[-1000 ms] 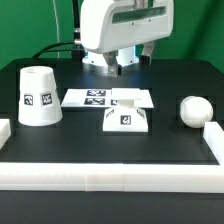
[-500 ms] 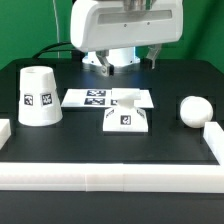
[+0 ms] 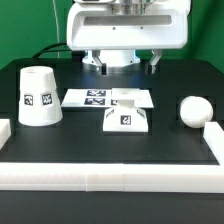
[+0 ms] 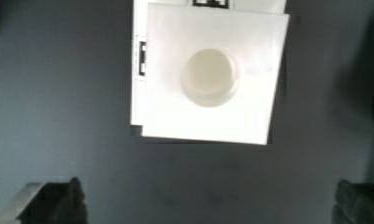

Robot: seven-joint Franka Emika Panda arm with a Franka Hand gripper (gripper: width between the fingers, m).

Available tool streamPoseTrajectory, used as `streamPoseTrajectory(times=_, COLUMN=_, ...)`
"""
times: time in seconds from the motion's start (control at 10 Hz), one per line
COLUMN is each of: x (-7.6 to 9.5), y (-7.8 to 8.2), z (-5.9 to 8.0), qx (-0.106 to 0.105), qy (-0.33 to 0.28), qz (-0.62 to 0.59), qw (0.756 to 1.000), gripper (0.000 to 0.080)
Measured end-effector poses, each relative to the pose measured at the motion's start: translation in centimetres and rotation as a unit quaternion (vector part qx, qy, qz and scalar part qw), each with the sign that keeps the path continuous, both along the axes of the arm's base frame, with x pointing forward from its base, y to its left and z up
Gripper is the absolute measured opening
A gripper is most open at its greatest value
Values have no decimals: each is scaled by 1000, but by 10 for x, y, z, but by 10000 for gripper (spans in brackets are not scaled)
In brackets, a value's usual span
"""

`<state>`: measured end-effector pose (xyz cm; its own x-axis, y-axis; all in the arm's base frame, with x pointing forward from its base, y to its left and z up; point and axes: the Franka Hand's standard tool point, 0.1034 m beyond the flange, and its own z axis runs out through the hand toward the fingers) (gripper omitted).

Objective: Assemble lamp

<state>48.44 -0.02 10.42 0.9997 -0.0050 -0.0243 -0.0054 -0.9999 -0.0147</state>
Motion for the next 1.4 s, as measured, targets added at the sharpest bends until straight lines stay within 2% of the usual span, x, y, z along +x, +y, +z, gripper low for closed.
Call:
streamPoseTrajectory(times=0.2, x=-5, y=1, z=-5, qx=7, qy=2, qz=-90, qw=996, gripper=700)
streamPoseTrajectory(times=0.5, x=-13, y=0, z=-19, qx=9, qy=4, qz=-92, qw=996, gripper=700)
streamPoseTrajectory(times=0.7, x=-18, y=-2, z=-33, qx=12, qy=5, qz=-90, qw=996, gripper=700)
streamPoseTrajectory(times=1.1, x=-23, y=1, z=-53, qx=13, qy=9, qz=-86, qw=996, gripper=700)
streamPoseTrajectory(times=1.4, x=-25, y=5, z=-57, qx=13, qy=11, qz=-82, qw=996, gripper=700)
